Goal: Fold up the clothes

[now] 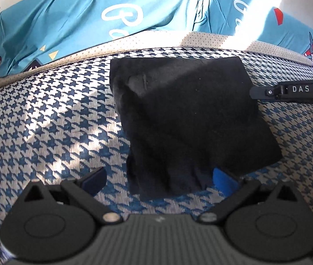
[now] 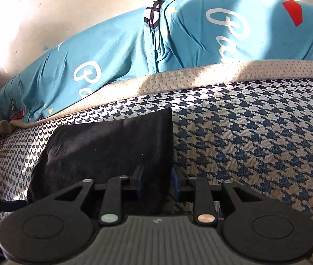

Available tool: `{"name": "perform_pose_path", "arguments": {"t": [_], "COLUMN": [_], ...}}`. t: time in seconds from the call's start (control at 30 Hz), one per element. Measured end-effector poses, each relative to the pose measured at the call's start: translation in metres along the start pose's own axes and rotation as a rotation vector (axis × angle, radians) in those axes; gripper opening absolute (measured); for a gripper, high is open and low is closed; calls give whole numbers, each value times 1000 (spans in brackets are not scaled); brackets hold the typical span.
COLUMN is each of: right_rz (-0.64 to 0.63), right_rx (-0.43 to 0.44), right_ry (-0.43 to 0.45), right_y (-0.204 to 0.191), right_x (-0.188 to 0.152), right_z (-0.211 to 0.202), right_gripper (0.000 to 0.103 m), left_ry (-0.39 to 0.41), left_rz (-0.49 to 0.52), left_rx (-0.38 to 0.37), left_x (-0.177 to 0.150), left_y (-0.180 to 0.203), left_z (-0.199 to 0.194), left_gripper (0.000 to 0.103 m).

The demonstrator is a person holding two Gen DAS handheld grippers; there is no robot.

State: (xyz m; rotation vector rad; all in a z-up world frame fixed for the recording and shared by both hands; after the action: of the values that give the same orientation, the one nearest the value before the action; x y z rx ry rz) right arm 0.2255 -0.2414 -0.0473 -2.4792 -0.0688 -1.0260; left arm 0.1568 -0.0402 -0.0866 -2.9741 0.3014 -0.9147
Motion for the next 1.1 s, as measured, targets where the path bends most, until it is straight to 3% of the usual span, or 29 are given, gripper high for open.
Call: {"name": "perform_pose_path", "arguments": {"t": [0.1,0.3,0.7,1.1], "right_rz": [6,69,227,331], "right_rx": [16,42,108,186], "right_ry": [-3,-9,-11,20], "right_y": [1,10,27,36], "right_x": [0,2,1,3], "right_z": [2,5,16,22], "right_gripper": [33,35,41,46], "left_ry": [-33,-74,-63,-33], "left_rz": [-60,-121,-179,-347], "left_rx": [-51,-124,-154,-242], "left_x": [-3,-9,-5,3], "left_y": [-1,0,2,-11], "left_z": [1,5,10,17], "left_gripper": [103,103,103,103]}}
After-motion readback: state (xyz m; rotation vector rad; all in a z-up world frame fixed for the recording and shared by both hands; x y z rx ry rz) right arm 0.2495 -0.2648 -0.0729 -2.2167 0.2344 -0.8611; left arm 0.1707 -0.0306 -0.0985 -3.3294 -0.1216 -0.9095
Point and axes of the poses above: each gripper's, at about its wrist camera, not at the fingertips, and z roughly the way its jaws point, y to its right, x to its top, the point moved 7 cm from there along z, roughly the way its jaws point, and after that the axes turned 11 degrees about x, right-handed, at the moved point
